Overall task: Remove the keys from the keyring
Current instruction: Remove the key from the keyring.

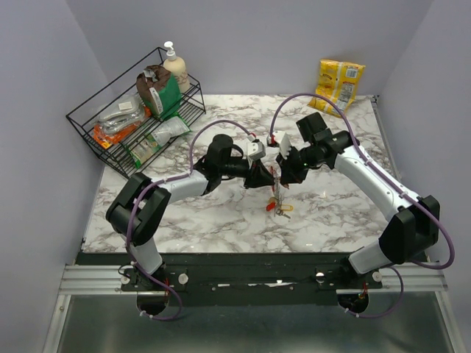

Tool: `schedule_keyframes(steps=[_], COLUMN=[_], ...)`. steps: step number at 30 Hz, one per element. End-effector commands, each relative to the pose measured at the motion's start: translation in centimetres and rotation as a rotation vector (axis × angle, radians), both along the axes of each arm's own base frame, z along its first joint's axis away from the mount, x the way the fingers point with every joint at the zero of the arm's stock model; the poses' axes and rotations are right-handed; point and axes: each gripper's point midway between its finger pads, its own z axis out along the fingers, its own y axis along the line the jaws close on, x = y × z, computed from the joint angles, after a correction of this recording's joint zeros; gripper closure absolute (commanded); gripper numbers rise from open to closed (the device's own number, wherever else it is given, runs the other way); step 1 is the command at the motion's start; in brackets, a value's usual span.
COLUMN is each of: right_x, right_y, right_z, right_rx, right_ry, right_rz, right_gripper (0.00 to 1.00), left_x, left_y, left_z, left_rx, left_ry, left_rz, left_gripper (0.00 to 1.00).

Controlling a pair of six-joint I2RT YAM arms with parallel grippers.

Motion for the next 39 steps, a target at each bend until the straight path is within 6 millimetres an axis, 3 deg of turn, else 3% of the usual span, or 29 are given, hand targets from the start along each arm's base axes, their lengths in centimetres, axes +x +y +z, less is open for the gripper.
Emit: schedule_keyframes(steps=[1,10,14,20,39], right_x=[-0.6,-0.9,-0.6,-0.4,1.7], right_y=[0.5,0.6,0.6,0.4,-2.0], right_z=[0.6,0.3,0.7,0.8,0.4], right_rx=[0.026,0.031,0.034,0.022,-0.009], right_ry=[-0.003,0.019,0.002,-0.022,-0.069], right_rz=[0.025,0.034,0.03,0.019,-0.081], right_gripper=[0.93,0.93,0.93,0.93,0.94], left_x=[0.1,0.3,-0.1,-0.6,-0.8], left_y=[-0.8,-1.3,-1.1,-0.9,-0.3], left_z=[1.3,2.1,1.9,1.5,1.5], left_rx=[-0.038,-0.059,-0.056,-0.048,-0.039], left_ry=[-0.021,0.005,0.012,0.01,0.0], left_rz=[-0.025,-0.038,-0.054,-0.065,-0.047], left_gripper=[0.71,0.73,0.87,1.0,1.0])
